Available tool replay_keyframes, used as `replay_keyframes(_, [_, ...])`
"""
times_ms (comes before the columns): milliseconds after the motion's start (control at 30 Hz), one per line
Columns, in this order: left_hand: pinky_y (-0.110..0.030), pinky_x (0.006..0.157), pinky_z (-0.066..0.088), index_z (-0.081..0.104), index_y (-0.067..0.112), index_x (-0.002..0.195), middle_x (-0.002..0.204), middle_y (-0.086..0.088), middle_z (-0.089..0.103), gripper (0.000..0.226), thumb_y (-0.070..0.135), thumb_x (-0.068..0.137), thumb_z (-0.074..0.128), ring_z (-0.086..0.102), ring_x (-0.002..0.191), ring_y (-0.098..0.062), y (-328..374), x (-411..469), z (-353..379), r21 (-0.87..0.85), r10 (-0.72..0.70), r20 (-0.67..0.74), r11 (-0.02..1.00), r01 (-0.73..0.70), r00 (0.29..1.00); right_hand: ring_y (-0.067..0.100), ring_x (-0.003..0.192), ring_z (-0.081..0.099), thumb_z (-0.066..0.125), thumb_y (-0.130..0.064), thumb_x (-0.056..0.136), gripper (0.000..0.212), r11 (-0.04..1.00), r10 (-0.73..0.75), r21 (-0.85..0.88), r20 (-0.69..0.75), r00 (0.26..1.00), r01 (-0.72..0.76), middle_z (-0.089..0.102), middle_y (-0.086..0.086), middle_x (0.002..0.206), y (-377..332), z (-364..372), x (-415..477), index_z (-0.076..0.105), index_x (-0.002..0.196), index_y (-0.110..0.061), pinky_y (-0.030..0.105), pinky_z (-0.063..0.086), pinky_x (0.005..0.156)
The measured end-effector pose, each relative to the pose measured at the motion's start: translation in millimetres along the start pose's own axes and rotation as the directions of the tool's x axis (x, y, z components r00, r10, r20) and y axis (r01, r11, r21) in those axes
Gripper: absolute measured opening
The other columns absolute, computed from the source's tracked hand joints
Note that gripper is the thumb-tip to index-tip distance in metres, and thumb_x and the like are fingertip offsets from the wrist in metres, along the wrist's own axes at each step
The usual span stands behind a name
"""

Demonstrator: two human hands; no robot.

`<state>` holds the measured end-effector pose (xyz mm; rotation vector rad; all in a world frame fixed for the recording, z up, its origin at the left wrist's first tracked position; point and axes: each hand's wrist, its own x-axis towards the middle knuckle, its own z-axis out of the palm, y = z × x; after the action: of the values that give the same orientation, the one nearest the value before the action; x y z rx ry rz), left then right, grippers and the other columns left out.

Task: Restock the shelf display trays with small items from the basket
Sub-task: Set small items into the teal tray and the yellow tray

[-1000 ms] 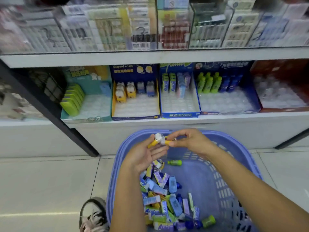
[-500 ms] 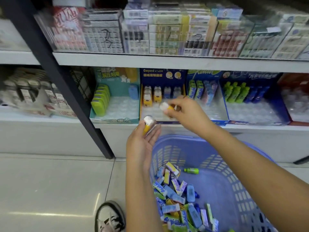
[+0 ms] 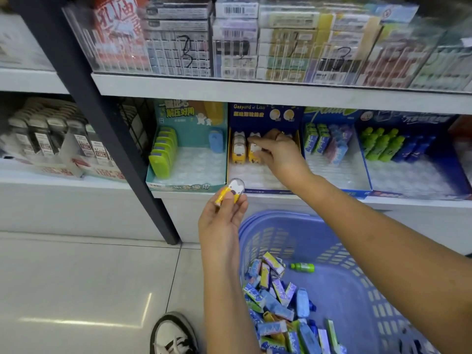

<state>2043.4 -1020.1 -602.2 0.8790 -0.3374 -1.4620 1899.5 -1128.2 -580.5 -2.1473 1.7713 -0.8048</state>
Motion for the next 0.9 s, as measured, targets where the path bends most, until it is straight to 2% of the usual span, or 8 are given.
replay_keyframes(200, [-0.021, 0.075, 0.056, 0.063, 0.002, 0.111, 0.093, -0.007, 0.072, 0.022, 0.011, 0.091, 0.06, 0.071, 0.087, -0.016, -3.7, 2.4, 3.4, 0.076, 0.049, -0.031, 0.996, -0.046, 0.998, 0.024, 0.11, 0.049, 0.056, -0.01, 0.092, 0.04, 0.998, -0.014, -0.065, 0.015, 1.0, 0.015, 0.047, 0.013, 0.12, 4.8, 5.2, 5.4, 0.056, 0.13, -0.02, 0.013, 0.029, 0.087])
replay_keyframes(400, [-0.022, 0.08, 0.056, 0.059, 0.001, 0.118, 0.109, -0.015, 0.07, 0.025, 0.01, 0.095, 0.053, 0.07, 0.096, -0.02, -6.1, 3.1, 12.9, 0.096, 0.08, -0.015, 0.992, -0.078, 0.997, 0.029, 0.117, 0.041, 0.056, -0.018, 0.092, 0.044, 0.966, -0.058, -0.251, 0.013, 0.998, 0.059, 0.042, 0.012, 0.127, -9.0, -9.1, 2.2, 0.05, 0.135, -0.023, 0.035, 0.042, 0.093])
replay_keyframes(500, [-0.022, 0.081, 0.055, 0.06, 0.004, 0.117, 0.114, -0.016, 0.067, 0.024, 0.011, 0.095, 0.053, 0.07, 0.095, -0.021, -6.8, 3.7, 17.3, 0.088, 0.123, -0.02, 0.989, -0.121, 0.992, 0.016, 0.094, 0.057, 0.058, -0.031, 0.091, 0.04, 0.984, 0.008, 0.179, 0.002, 1.0, -0.008, 0.051, 0.0, 0.114, -24.7, -15.6, -24.4, 0.052, 0.13, -0.027, 0.03, 0.049, 0.085])
replay_keyframes(567, [-0.022, 0.08, 0.055, 0.061, 0.006, 0.115, 0.112, -0.015, 0.067, 0.022, 0.011, 0.095, 0.053, 0.069, 0.095, -0.021, -5.9, 4.9, 20.2, 0.107, 0.165, 0.012, 0.98, -0.165, 0.986, 0.016, 0.079, 0.064, 0.064, -0.029, 0.087, 0.027, 0.869, 0.038, 0.485, 0.139, 0.99, -0.102, 0.062, -0.001, 0.1, -33.2, -19.6, -41.7, 0.059, 0.114, -0.028, 0.028, 0.056, 0.076])
replay_keyframes(667, [-0.023, 0.081, 0.054, 0.06, 0.012, 0.116, 0.11, -0.008, 0.068, 0.022, 0.011, 0.095, 0.054, 0.068, 0.098, -0.017, -5.4, 5.4, 24.0, 0.275, 0.252, 0.062, 0.926, -0.259, 0.966, 0.021, 0.076, 0.065, 0.07, -0.016, 0.083, 0.016, 0.778, 0.08, 0.606, 0.164, 0.983, -0.164, 0.067, 0.01, 0.091, -34.2, -23.9, -45.7, 0.063, 0.096, -0.022, 0.03, 0.057, 0.075])
replay_keyframes(733, [-0.017, 0.091, 0.048, 0.055, 0.017, 0.125, 0.115, 0.002, 0.064, 0.031, 0.012, 0.095, 0.054, 0.062, 0.105, -0.007, -6.5, 6.1, 24.6, 0.564, 0.376, 0.11, 0.739, -0.37, 0.92, 0.012, 0.073, 0.062, 0.072, -0.014, 0.08, 0.016, 0.83, 0.116, 0.547, 0.024, 0.993, -0.11, 0.066, 0.003, 0.084, -30.8, -24.7, -35.6, 0.062, 0.092, -0.02, 0.023, 0.055, 0.073])
replay_keyframes(800, [-0.01, 0.098, 0.035, 0.052, 0.014, 0.133, 0.126, 0.005, 0.057, 0.038, 0.014, 0.095, 0.054, 0.051, 0.117, -0.006, -9.1, 5.6, 24.4, 0.807, 0.448, 0.244, 0.399, -0.436, 0.86, 0.009, 0.074, 0.06, 0.072, -0.013, 0.08, 0.017, 0.903, 0.089, 0.429, -0.097, 0.991, -0.039, 0.063, -0.003, 0.083, -29.2, -23.9, -22.8, 0.064, 0.095, -0.015, 0.019, 0.052, 0.072])
replay_keyframes(900, [-0.017, 0.107, 0.022, 0.056, 0.008, 0.129, 0.137, -0.004, 0.052, 0.036, 0.012, 0.094, 0.052, 0.036, 0.134, -0.018, -18.3, 5.0, 23.3, 0.905, 0.326, 0.367, 0.092, -0.416, 0.871, 0.018, 0.086, 0.062, 0.066, -0.012, 0.085, 0.019, 0.98, -0.031, 0.194, -0.038, 0.999, 0.038, 0.067, 0.005, 0.093, -28.2, -15.4, -6.9, 0.063, 0.103, -0.008, 0.034, 0.052, 0.082])
